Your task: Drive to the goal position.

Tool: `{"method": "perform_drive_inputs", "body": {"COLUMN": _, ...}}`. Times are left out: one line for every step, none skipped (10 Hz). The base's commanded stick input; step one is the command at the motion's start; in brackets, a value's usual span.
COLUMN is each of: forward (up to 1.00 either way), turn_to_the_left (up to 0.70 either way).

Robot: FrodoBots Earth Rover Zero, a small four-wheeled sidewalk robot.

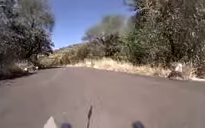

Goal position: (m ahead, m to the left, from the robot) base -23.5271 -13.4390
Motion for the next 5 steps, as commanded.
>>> {"method": "perform_drive_inputs", "body": {"forward": 0.00, "turn_to_the_left": -0.85}}
{"method": "perform_drive_inputs", "body": {"forward": 0.00, "turn_to_the_left": -0.85}}
{"method": "perform_drive_inputs", "body": {"forward": 0.00, "turn_to_the_left": -0.85}}
{"method": "perform_drive_inputs", "body": {"forward": 0.00, "turn_to_the_left": -0.85}}
{"method": "perform_drive_inputs", "body": {"forward": 0.00, "turn_to_the_left": -0.85}}
